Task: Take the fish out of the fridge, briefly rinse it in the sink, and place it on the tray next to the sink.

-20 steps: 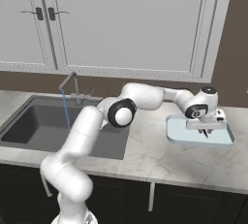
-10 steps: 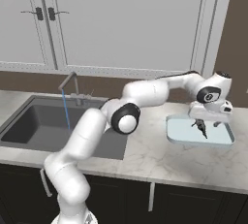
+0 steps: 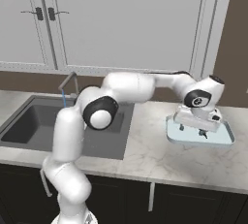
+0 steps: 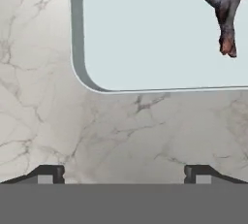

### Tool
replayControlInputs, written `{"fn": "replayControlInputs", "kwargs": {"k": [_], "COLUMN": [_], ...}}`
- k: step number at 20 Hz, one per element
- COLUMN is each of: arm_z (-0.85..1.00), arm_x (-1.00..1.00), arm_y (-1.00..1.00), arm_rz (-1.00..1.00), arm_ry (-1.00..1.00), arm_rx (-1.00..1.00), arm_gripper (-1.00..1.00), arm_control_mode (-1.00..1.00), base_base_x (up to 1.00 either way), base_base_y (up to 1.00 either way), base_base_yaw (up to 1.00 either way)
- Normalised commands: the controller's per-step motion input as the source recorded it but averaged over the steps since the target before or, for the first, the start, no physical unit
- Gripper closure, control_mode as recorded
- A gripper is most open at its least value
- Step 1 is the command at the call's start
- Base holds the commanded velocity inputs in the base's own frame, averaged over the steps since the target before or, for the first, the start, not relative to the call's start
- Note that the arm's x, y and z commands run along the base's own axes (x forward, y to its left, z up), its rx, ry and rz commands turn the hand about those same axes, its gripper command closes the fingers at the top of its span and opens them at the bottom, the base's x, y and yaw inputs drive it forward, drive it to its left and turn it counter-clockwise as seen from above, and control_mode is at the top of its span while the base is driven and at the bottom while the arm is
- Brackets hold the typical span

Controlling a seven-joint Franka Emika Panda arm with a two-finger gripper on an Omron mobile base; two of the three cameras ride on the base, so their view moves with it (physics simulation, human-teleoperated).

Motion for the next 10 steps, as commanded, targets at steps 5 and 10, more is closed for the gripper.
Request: {"fn": "replayControlInputs", "kwargs": {"k": [5, 10], "arm_z": [-0.61, -0.09], "arm_x": [-1.00, -0.73], "arm_y": [1.00, 1.00], "arm_rz": [0.01, 0.01], "arm_ry": [-0.16, -0.09], "arm_rx": [-0.08, -0.03], "arm_gripper": [-1.00, -1.00], "arm_control_mode": [-1.00, -1.00], "base_base_x": [0.00, 0.00], "base_base_y": [0.00, 0.00], "base_base_yaw": [0.00, 0.00]}}
